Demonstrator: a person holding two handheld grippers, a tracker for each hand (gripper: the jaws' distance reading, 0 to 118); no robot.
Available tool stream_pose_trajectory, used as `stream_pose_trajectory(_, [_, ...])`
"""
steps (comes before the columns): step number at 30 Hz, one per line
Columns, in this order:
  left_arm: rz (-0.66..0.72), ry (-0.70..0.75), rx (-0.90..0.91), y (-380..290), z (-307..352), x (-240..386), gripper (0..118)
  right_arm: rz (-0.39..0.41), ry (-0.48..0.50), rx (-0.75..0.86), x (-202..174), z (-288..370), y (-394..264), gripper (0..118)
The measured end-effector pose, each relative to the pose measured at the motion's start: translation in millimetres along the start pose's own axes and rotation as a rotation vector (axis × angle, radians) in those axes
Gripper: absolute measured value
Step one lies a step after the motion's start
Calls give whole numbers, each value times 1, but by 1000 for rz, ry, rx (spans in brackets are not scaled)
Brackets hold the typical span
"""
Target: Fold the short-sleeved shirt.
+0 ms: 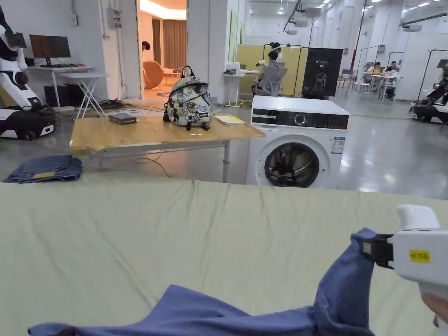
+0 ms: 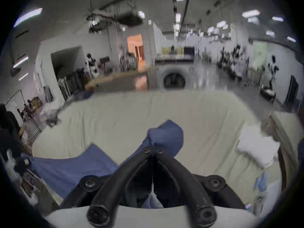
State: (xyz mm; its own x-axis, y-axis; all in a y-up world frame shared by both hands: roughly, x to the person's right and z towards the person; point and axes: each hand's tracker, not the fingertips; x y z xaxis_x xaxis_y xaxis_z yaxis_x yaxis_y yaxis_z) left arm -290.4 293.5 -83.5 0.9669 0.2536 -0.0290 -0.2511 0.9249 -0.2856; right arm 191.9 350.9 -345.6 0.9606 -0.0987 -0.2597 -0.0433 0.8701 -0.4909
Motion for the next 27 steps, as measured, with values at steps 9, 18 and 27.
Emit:
stream_pose_trajectory(9, [-144,-136,179,178,-80,27,3,16,-123,281,30,120,143,0])
stream_pose_trajectory(18, [-112,-109,222,327,-135,59,3,47,-260,400,18,104,279,0])
stream_pose_trajectory(27, [-186,-44,253,382,-181,66,3,58,-280,479,6,66,375,0])
